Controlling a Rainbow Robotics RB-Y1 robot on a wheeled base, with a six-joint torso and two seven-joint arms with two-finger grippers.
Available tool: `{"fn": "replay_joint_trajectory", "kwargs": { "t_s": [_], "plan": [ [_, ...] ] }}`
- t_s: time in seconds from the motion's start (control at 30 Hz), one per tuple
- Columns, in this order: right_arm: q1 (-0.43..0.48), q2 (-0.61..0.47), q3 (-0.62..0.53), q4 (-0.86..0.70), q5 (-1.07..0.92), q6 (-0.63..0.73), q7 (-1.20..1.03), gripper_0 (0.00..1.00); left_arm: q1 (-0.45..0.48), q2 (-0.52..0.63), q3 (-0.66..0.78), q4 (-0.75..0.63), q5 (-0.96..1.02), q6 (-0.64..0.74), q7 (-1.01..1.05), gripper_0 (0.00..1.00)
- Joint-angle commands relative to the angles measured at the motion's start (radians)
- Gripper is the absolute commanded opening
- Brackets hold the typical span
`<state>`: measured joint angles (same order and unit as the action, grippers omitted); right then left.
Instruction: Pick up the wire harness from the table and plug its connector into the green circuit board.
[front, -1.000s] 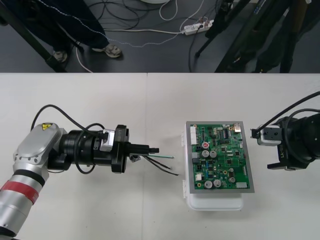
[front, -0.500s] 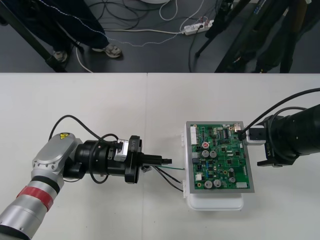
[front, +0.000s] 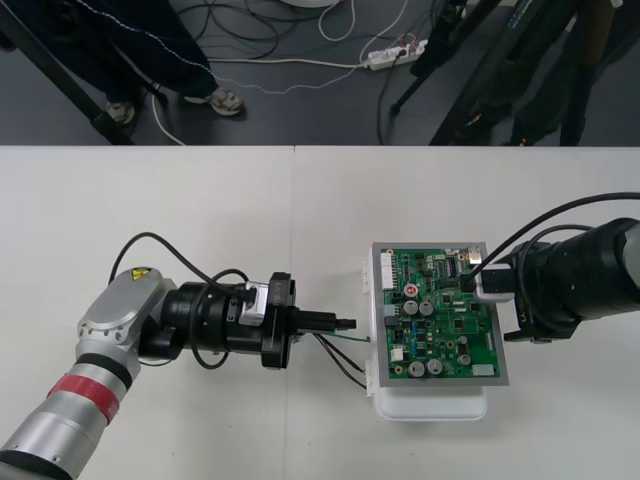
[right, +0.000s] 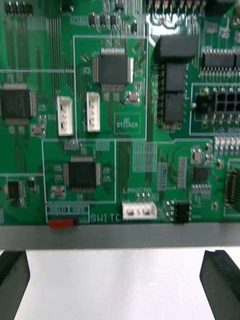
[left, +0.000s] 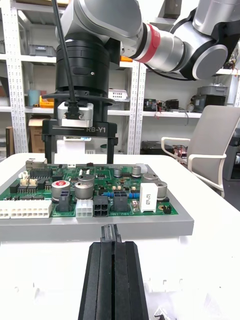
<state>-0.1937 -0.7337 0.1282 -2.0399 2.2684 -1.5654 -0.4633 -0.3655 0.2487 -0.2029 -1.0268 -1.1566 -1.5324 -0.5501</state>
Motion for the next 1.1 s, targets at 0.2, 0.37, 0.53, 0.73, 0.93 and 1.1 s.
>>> {"fn": "replay_joint_trajectory", "kwargs": {
  "t_s": [0.2,0.37,0.53,0.73,0.93,1.1],
  "plan": [
    [0.0,0.066,0.011,-0.008,0.042,-0.005,-0.017,1.0,-0.027,-0.045,-0.019,0.001,-0.008,-0.032,-0.077,0.0],
    [0.003,0.069,0.011,-0.01,0.051,-0.005,-0.005,1.0,-0.033,-0.054,-0.023,0.001,-0.011,0.001,-0.076,0.0],
    [0.003,0.069,0.011,-0.01,0.053,-0.005,0.008,1.0,-0.035,-0.059,-0.027,0.002,-0.009,0.02,-0.068,0.0],
    [0.005,0.069,0.013,-0.01,0.057,-0.005,0.002,1.0,-0.038,-0.062,-0.035,0.001,-0.011,0.049,-0.062,0.0],
    [0.003,0.054,0.034,-0.01,0.063,-0.005,-0.003,1.0,-0.041,-0.062,-0.044,0.001,-0.005,0.08,-0.056,0.0],
    [0.005,0.05,0.042,-0.01,0.065,-0.005,-0.002,1.0,-0.047,-0.062,-0.059,0.001,-0.002,0.09,-0.051,0.0]
  ]
}}
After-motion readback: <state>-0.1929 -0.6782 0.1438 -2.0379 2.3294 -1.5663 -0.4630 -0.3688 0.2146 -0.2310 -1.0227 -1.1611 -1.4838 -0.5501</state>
